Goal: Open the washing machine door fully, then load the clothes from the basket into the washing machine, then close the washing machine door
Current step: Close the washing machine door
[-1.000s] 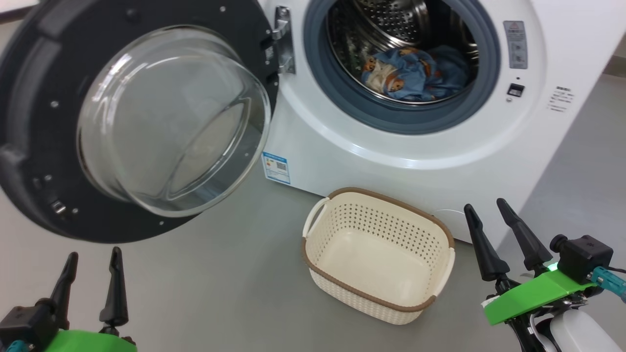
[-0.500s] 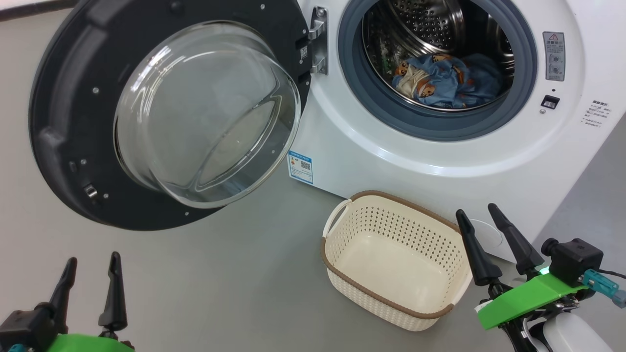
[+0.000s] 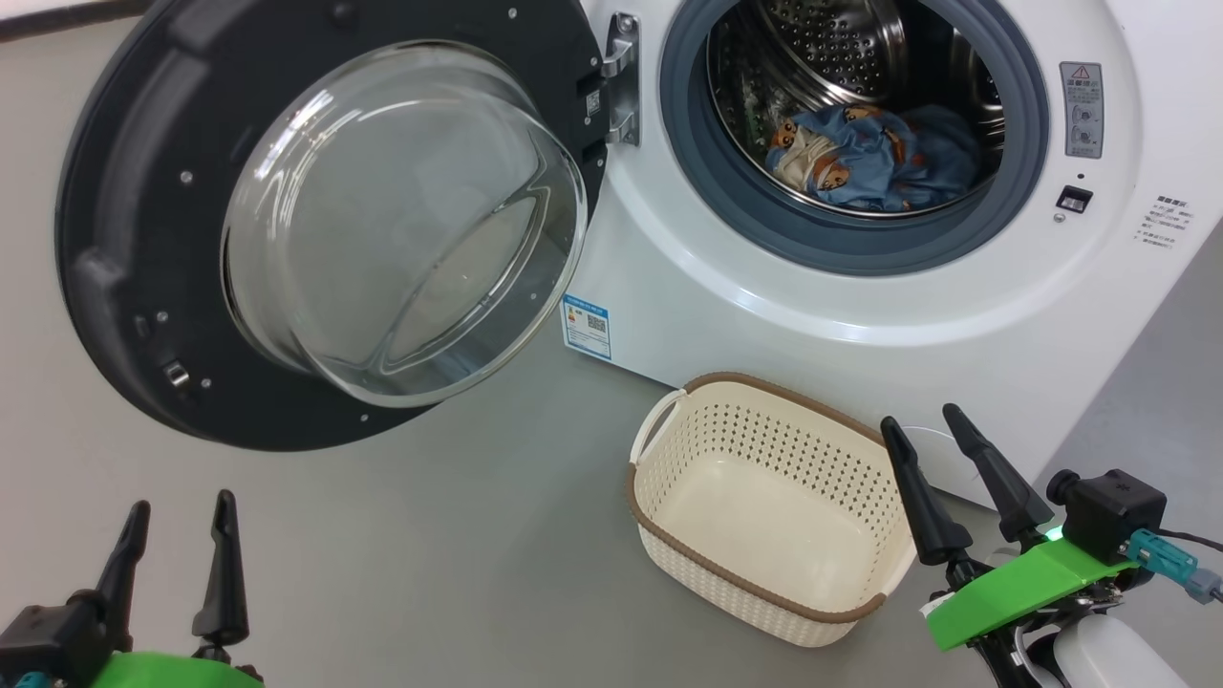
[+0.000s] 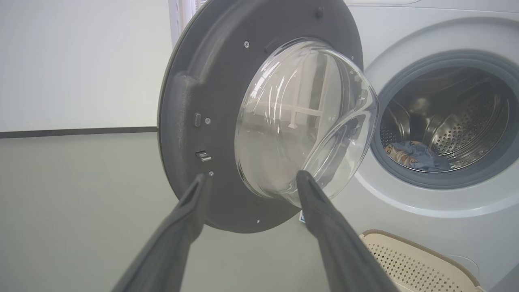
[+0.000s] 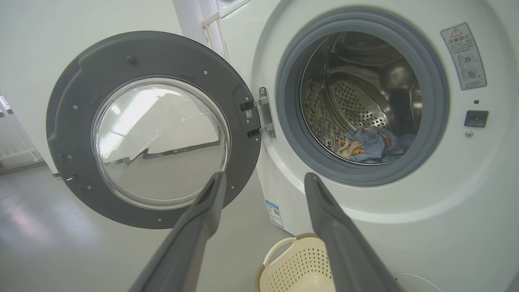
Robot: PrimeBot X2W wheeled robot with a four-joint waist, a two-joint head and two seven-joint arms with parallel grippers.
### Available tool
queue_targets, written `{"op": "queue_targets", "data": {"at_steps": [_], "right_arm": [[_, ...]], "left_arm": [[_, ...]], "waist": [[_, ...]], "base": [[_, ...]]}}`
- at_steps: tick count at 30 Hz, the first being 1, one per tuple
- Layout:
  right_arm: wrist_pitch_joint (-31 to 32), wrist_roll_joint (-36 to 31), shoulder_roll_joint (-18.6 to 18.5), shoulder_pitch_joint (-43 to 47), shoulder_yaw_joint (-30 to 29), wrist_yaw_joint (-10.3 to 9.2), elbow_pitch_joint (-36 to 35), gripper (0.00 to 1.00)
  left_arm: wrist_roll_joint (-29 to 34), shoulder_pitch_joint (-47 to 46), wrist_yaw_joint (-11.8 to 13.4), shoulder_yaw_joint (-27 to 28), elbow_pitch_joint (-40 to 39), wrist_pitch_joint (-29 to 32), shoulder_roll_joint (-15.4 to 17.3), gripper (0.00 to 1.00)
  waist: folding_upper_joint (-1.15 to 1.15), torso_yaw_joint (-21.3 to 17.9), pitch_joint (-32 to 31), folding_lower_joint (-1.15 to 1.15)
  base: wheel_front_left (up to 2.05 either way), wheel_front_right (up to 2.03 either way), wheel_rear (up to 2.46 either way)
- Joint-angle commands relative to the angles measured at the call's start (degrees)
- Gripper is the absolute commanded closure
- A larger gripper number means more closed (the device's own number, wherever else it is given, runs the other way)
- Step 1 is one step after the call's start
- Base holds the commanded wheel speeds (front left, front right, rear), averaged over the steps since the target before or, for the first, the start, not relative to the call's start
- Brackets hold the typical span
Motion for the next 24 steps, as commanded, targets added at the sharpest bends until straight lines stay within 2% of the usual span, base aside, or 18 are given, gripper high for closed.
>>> {"op": "queue_targets", "data": {"at_steps": [1, 3, 4, 5, 6, 11, 19, 20, 24], "right_arm": [[-0.46, 0.33, -0.60, -1.28, 0.69, 0.25, -1.19, 0.00], [-0.46, 0.35, -0.53, -1.15, 0.66, 0.25, -1.22, 0.00], [-0.46, 0.36, -0.50, -1.10, 0.64, 0.25, -1.24, 0.00], [-0.46, 0.35, -0.49, -1.06, 0.62, 0.25, -1.27, 0.00], [-0.46, 0.35, -0.48, -1.02, 0.57, 0.25, -1.31, 0.00], [-0.46, 0.27, -0.63, -0.93, 0.39, 0.25, -1.55, 0.00], [-0.46, 0.21, -1.06, -1.27, 0.71, 0.25, -1.32, 0.00], [-0.46, 0.01, -1.22, -1.23, 0.62, 0.25, -1.25, 0.00], [-0.46, -0.30, -1.90, -1.50, 0.96, 0.25, -1.40, 0.00]], "left_arm": [[-0.66, -1.50, 0.27, 1.94, -1.84, 0.01, 2.06, 0.00], [-0.72, -1.48, 0.36, 1.90, -1.91, 0.05, 2.10, 0.00], [-0.78, -1.45, 0.39, 1.88, -1.96, 0.09, 2.11, 0.14], [-0.87, -1.46, 0.38, 1.85, -2.03, 0.14, 2.11, 0.52], [-1.00, -1.47, 0.24, 1.77, -2.13, 0.17, 2.13, 1.00], [-2.83, -2.21, -0.75, 2.33, -2.76, 0.73, 2.30, 1.00], [-9.42, -9.05, -4.69, 6.95, -7.42, 2.47, 5.59, 1.00], [-13.24, -11.83, -5.94, 9.25, -8.77, 3.57, 6.43, 1.00], [-20.16, -17.58, -7.36, 13.75, -8.22, 6.47, 9.25, 1.00]], "waist": [[0.00, -0.07, 0.03, 0.00], [0.00, -0.25, -0.01, 0.00], [0.00, -0.33, -0.01, 0.00], [0.00, -0.41, 0.02, 0.00], [0.00, -0.46, 0.03, 0.00], [0.00, -0.63, 0.26, 0.00], [0.00, -1.14, 0.55, 0.00], [0.00, -1.50, 0.58, 0.00], [0.00, -2.73, 1.47, 0.00]], "base": [[0.00, 0.00, 0.00], [0.00, 0.00, 0.00], [0.00, 0.00, 0.00], [0.00, 0.00, 0.00], [0.00, 0.00, 0.00], [0.00, 0.00, 0.00], [0.00, 0.00, 0.00], [0.00, 0.00, 0.00], [0.00, 0.00, 0.00]]}}
